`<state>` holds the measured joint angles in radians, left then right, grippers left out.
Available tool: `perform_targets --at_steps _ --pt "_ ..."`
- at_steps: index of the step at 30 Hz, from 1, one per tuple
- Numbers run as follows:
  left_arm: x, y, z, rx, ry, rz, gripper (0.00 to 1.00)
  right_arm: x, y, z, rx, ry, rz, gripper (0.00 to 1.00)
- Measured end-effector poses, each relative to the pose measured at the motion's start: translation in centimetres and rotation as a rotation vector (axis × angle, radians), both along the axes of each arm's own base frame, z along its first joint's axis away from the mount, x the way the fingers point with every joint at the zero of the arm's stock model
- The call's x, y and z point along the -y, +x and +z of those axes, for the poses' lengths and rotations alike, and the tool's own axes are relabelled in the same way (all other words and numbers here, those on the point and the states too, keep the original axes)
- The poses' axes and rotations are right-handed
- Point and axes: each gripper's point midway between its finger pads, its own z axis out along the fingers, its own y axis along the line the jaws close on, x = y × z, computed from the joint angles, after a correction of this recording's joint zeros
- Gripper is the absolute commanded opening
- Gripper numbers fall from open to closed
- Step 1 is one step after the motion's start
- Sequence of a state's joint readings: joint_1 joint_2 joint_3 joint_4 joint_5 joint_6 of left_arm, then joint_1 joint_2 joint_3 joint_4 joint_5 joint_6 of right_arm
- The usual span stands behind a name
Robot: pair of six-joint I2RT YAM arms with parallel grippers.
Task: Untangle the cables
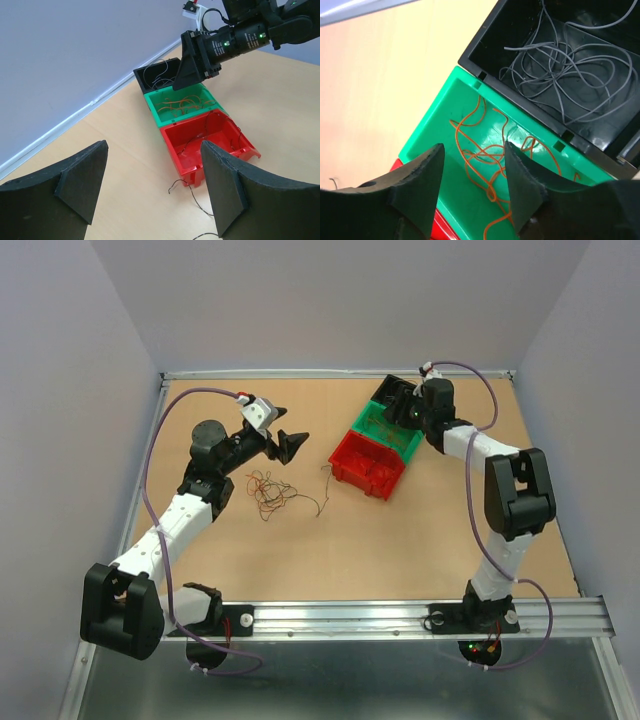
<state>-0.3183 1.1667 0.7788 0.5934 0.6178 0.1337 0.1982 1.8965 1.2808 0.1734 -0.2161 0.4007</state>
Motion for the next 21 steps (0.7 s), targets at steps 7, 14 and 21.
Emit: perform_targets --at_steps 7,14,21 --pt "-0.3 0.3 -0.2 0.002 0.012 0.023 0.99 -1.2 -3.5 2.6 0.025 -0.032 0.02 0.76" --pt "-1.9 1.3 -2.0 -0.006 0.077 0.123 0.99 -8.2 -12.1 5.0 0.128 -0.057 0.245 0.81" --pt "-3.1 0.2 -5.0 -0.009 0.247 0.122 0.91 -12.9 -21.3 -1.1 0.086 -0.04 0.452 0.78"
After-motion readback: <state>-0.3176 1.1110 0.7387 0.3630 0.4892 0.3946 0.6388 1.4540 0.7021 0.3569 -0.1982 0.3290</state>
